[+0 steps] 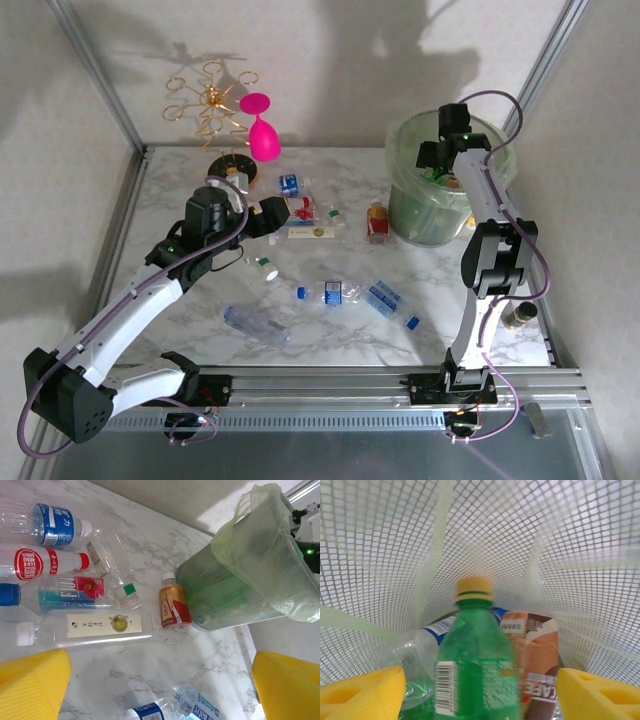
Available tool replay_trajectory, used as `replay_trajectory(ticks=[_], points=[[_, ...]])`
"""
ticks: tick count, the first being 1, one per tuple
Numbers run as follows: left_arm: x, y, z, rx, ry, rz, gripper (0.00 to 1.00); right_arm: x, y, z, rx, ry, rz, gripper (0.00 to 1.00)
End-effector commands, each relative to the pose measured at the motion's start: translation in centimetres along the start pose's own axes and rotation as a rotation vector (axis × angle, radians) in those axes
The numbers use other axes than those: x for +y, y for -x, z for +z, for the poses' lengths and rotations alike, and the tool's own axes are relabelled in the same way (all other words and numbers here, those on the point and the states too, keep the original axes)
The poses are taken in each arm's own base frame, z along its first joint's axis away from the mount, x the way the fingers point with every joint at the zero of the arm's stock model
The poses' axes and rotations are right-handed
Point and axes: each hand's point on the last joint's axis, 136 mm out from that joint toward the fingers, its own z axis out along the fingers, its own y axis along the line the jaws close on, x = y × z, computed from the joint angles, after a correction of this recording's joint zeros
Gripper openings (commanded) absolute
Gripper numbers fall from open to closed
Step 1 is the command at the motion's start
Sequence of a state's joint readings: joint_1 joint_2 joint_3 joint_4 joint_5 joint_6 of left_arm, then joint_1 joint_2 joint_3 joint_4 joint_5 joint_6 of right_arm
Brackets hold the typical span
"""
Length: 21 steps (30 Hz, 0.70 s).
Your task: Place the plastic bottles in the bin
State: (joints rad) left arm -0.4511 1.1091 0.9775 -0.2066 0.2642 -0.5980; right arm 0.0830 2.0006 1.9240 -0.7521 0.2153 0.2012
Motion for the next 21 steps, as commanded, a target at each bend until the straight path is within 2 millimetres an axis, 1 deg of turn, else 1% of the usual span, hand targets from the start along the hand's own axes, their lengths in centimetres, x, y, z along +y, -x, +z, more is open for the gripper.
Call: replay_trajectory(ticks=[1,5,8,9,11,14,16,18,20,21], points=[[-0.7,0.8,-1.0,-0.036,-0.009,0.022,0.93,-1.0,2.3,-3.3,-0.092,-0.015,0.027,0.78],[-0.9,1.2,-1.3,-0.052,-0.007,0.022,0.93,-1.0,2.8,-4.6,-0.119,-0.003,0.038,0.7],[-0.9,1.2,-1.4,-0.055,-0.006,0.017,0.93,-0.5,2.9,-5.5,-0.134,0.015,0.038,0.61],[-0.9,1.3,-1.5,-0.057,-0.007,0.015,0.93,-0.3,3.1,-6.1,-0.147,0.021,0.036,0.59],[-1.0,1.5,-1.7,-0.066,-0.006,0.012,0.93,0.4,3.6,-7.7,-0.18,0.035,0.03,0.57],[-1.2,2.0,-2.2,-0.088,-0.007,0.01,0.93,0.9,4.9,-10.9,-0.256,0.051,0.031,0.57],[-1.2,2.5,-2.8,-0.113,0.002,0.005,0.93,1.8,5.8,-13.9,-0.32,0.093,0.035,0.56],[-1.1,2.9,-3.3,-0.137,0.013,-0.003,0.93,3.2,6.3,-16.8,-0.38,0.149,0.026,0.56],[-0.7,3.2,-3.8,-0.162,0.035,-0.017,0.93,4.6,6.2,-19.5,-0.426,0.184,0.006,0.56],[-0.3,3.4,-4.1,-0.178,0.055,-0.03,0.93,5.7,5.8,-20.6,-0.436,0.208,-0.015,0.56]])
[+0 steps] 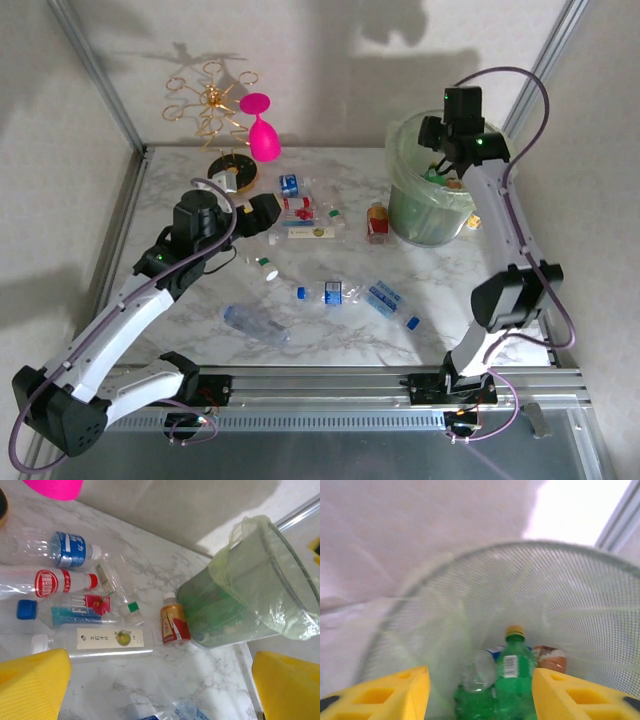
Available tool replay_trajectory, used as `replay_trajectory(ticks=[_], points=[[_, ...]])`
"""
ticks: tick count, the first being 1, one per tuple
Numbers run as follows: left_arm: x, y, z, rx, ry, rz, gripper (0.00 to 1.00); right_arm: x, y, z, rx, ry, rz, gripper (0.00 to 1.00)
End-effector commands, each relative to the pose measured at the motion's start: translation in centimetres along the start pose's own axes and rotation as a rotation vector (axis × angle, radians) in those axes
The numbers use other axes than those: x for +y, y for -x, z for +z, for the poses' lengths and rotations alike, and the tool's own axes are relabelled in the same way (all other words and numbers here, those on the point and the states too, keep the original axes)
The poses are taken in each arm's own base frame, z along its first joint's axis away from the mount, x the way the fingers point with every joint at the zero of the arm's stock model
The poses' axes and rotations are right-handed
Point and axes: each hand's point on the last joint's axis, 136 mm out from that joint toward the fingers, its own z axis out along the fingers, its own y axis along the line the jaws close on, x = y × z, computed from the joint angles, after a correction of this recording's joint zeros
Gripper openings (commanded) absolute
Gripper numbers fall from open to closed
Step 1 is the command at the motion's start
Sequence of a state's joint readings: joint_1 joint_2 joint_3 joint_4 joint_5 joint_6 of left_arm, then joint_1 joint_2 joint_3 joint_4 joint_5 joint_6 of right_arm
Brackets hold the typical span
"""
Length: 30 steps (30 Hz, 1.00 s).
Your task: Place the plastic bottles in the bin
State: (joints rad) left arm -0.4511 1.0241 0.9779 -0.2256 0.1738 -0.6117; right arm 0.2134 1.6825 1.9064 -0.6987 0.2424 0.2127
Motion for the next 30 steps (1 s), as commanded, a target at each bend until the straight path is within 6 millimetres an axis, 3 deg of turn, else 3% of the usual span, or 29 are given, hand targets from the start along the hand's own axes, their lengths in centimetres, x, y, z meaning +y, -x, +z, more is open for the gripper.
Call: replay_trajectory(ticks=[1,4,9,14,18,22,30], points=[[0.4,1.8,-1.6,-0.089,0.06,-0.039,0.93,3.4,2.1,-4.7,-0.109,0.09,-0.028,0.56],[1.9,2.4,-2.2,-0.128,0.142,-0.08,0.93,6.4,1.5,-7.3,-0.122,0.147,-0.102,0.57],[6.3,2.1,-2.5,-0.126,0.37,-0.175,0.96,9.0,0.0,-10.1,-0.067,0.191,-0.187,0.59],[10.2,-0.2,-0.5,-0.009,0.516,-0.287,0.97,11.4,-2.5,-12.4,-0.006,0.303,-0.168,0.61],[12.5,-1.6,1.4,0.035,0.571,-0.382,0.99,13.3,-5.3,-13.1,0.071,0.439,-0.133,0.67],[14.6,-2.3,3.1,0.06,0.647,-0.435,0.99,14.1,-7.2,-13.9,0.086,0.525,-0.154,0.69],[18.8,-4.9,6.4,0.143,0.827,-0.476,0.9,12.6,-8.1,-15.4,0.059,0.527,-0.181,0.7]])
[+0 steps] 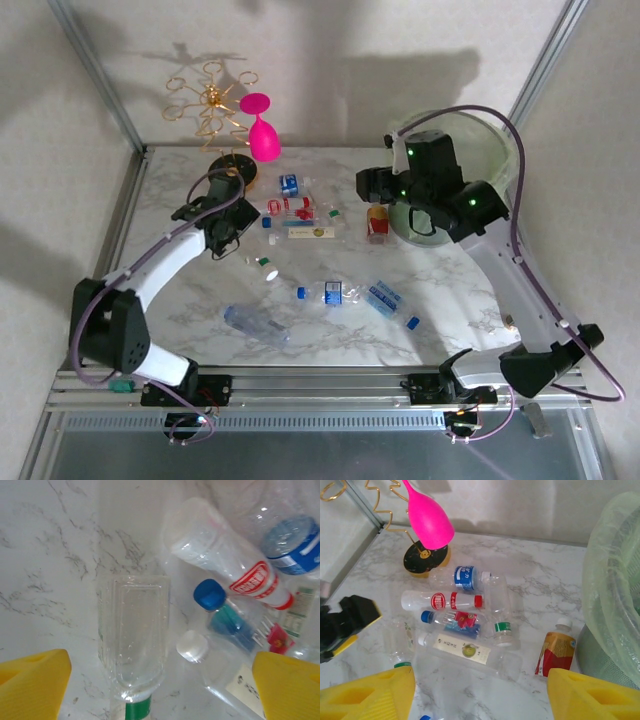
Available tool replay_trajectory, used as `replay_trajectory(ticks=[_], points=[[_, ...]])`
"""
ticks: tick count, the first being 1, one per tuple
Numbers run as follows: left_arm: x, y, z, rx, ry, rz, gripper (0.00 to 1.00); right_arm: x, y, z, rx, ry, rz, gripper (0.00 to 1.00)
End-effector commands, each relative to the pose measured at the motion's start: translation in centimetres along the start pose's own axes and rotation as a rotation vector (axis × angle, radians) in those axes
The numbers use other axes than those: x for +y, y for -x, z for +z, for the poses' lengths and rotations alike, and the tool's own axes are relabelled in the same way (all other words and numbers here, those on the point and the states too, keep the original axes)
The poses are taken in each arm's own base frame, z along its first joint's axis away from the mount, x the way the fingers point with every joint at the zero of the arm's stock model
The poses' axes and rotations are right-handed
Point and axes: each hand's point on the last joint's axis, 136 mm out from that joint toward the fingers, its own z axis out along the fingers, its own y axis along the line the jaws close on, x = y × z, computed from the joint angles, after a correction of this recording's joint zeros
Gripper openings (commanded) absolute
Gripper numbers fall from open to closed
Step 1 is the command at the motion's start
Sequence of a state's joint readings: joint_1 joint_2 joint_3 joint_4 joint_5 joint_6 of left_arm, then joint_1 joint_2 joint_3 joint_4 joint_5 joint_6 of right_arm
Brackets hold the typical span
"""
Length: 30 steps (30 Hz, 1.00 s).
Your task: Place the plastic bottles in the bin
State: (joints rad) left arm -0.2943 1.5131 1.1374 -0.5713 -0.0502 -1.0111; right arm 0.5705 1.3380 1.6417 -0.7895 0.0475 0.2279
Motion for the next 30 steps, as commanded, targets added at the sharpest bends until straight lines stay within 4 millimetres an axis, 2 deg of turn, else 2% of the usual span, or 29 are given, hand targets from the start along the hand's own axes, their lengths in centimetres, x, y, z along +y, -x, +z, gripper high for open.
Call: replay_trajectory(ticks=[1,7,11,19,25,30], points=[[1.0,0.2,1.7,0.01,0.097,-0.039,0.9,0.7,0.6,-1.3,-0.051,0.035,-0.02,0.7],[2.9,-0.7,5.4,0.06,0.23,-0.051,0.92,-0.3,0.1,-1.8,-0.065,-0.011,-0.043,0.71],[3.9,-2.0,7.6,0.106,0.268,-0.066,0.89,-0.9,0.3,-2.6,-0.095,-0.044,-0.063,0.72],[4.3,-2.9,9.9,0.131,0.275,-0.062,0.85,-1.0,-0.6,-2.0,-0.076,-0.042,-0.063,0.72],[4.9,-3.3,10.1,0.155,0.266,-0.087,0.69,-1.4,-0.8,-2.1,-0.073,-0.059,-0.06,0.72],[3.8,-2.0,7.9,0.127,0.213,-0.109,0.6,-1.6,-0.3,-3.1,-0.096,-0.075,-0.052,0.72]])
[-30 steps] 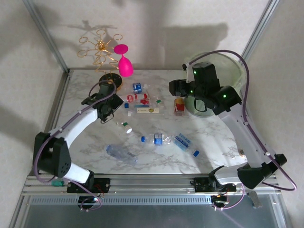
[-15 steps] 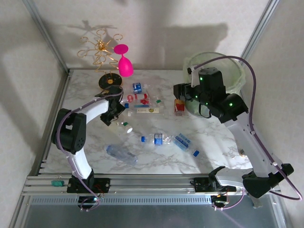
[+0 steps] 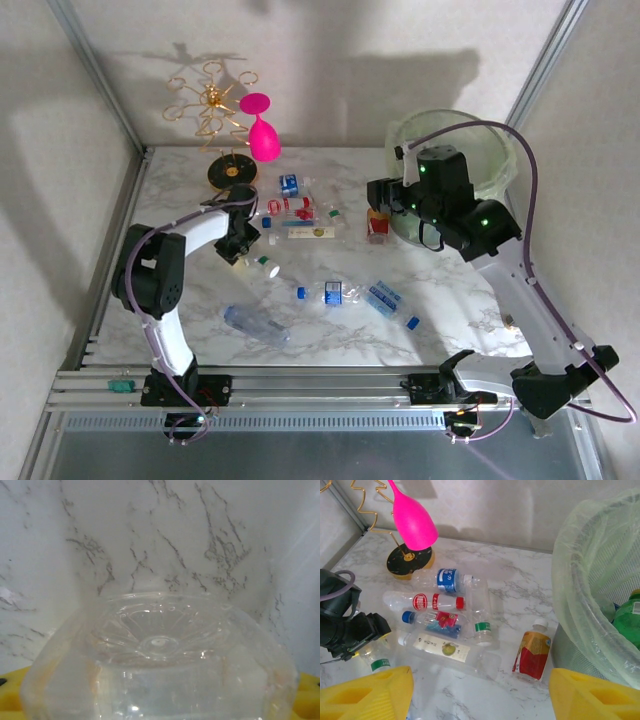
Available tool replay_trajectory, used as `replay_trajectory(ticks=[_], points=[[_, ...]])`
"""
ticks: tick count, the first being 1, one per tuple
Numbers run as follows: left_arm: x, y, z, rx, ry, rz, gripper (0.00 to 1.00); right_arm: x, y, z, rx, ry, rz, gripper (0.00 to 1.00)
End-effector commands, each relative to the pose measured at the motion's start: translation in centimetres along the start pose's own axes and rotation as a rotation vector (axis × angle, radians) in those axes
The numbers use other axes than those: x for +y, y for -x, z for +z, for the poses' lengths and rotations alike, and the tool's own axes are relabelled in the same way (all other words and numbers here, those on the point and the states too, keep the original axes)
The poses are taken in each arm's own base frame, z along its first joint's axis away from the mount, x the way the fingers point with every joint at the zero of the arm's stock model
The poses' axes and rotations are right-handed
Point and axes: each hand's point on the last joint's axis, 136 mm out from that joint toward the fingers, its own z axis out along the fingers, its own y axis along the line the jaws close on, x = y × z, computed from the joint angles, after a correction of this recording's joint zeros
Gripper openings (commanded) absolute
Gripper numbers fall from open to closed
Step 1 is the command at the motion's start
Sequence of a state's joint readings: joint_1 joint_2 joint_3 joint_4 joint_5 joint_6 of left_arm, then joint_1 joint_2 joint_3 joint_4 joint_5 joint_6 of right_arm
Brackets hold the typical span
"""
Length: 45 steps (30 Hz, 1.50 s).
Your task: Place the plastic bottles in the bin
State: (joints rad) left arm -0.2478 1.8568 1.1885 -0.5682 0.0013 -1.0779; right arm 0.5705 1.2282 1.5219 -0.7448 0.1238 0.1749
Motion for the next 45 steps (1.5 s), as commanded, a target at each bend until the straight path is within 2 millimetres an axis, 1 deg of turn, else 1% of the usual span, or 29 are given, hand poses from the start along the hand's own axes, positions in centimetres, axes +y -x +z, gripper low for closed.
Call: replay_trajectory(ticks=[1,3,6,9,11,13,14,17,19,22,25,26,28,30,32,33,35,36,38,39,40,41,42,44,45], points=[[-0.4,0.8,-2.6,-0.02,-0.058,-0.042,0.59,-0.1,1.0,-1.6,-0.048,-0.007,0.005,0.71],[-0.5,1.1,-4.0,-0.037,-0.075,-0.039,0.58,-0.1,1.3,-2.0,-0.056,-0.005,0.018,0.71],[-0.6,1.9,-6.7,-0.076,-0.11,-0.025,0.58,-0.1,1.1,-2.2,-0.061,-0.004,0.031,0.71],[-1.5,2.6,-10.0,-0.114,-0.201,0.002,0.59,0.3,0.7,-2.0,-0.062,0.023,0.051,0.71],[-2.7,2.5,-12.4,-0.129,-0.308,0.05,0.6,0.3,0.7,-1.8,-0.068,0.029,0.08,0.71],[-4.2,1.7,-14.5,-0.112,-0.442,0.104,0.6,0.5,0.7,-1.6,-0.074,0.04,0.1,0.71],[-5.0,1.1,-15.7,-0.101,-0.521,0.141,0.59,1.0,0.8,-1.5,-0.08,0.065,0.104,0.71],[-7.2,-0.7,-19.7,-0.086,-0.756,0.24,0.6,3.0,0.9,-1.4,-0.083,0.184,0.114,0.72],[-8.6,-2.2,-23.1,-0.073,-0.938,0.304,0.61,4.7,1.2,-1.5,-0.094,0.284,0.128,0.71],[-10.3,-4.6,-27.1,-0.025,-1.133,0.386,0.61,6.2,1.7,-1.8,-0.127,0.385,0.16,0.72],[-11.4,-6.9,-30.5,0.019,-1.271,0.459,0.62,8.5,2.2,-2.7,-0.144,0.536,0.172,0.72],[-11.6,-7.5,-31.6,0.023,-1.314,0.477,0.62,8.9,2.4,-3.0,-0.152,0.568,0.184,0.72],[-11.9,-8.6,-33.7,0.027,-1.387,0.509,0.62,9.6,3.0,-3.9,-0.186,0.631,0.214,0.73],[-11.9,-9.0,-35.2,0.02,-1.44,0.521,0.62,10.2,3.2,-4.7,-0.207,0.683,0.219,0.74],[-11.8,-9.4,-36.5,0.029,-1.49,0.529,0.62,10.3,3.2,-5.1,-0.217,0.701,0.228,0.73],[-11.8,-9.6,-37.3,0.041,-1.52,0.531,0.63,10.8,3.1,-5.3,-0.215,0.735,0.22,0.73],[-11.6,-10.1,-38.8,0.063,-1.577,0.538,0.63,12.1,2.4,-5.7,-0.181,0.835,0.208,0.74],[-11.5,-10.3,-39.9,0.06,-1.62,0.544,0.62,13.1,1.9,-6.1,-0.149,0.914,0.198,0.74],[-11.2,-10.6,-41.5,0.059,-1.671,0.55,0.63,14.5,1.4,-7.0,-0.11,1.037,0.196,0.74],[-11.1,-10.8,-42.3,0.059,-1.697,0.553,0.63,15.0,1.2,-7.6,-0.103,1.096,0.194,0.76],[-10.9,-11.2,-43.1,0.067,-1.725,0.557,0.63,15.4,1.1,-8.2,-0.098,1.143,0.189,0.81],[-10.8,-11.5,-43.8,0.077,-1.751,0.561,0.63,15.6,1.2,-8.5,-0.1,1.17,0.187,0.82],[-10.7,-11.9,-44.6,0.087,-1.776,0.57,0.63,15.7,1.2,-8.7,-0.098,1.185,0.189,0.85],[-10.5,-12.6,-45.7,0.097,-1.807,0.589,0.63,15.8,1.3,-8.8,-0.091,1.2,0.189,0.86],[-10.3,-12.9,-46.3,0.101,-1.821,0.604,0.64,15.9,1.2,-8.8,-0.083,1.212,0.193,0.88]])
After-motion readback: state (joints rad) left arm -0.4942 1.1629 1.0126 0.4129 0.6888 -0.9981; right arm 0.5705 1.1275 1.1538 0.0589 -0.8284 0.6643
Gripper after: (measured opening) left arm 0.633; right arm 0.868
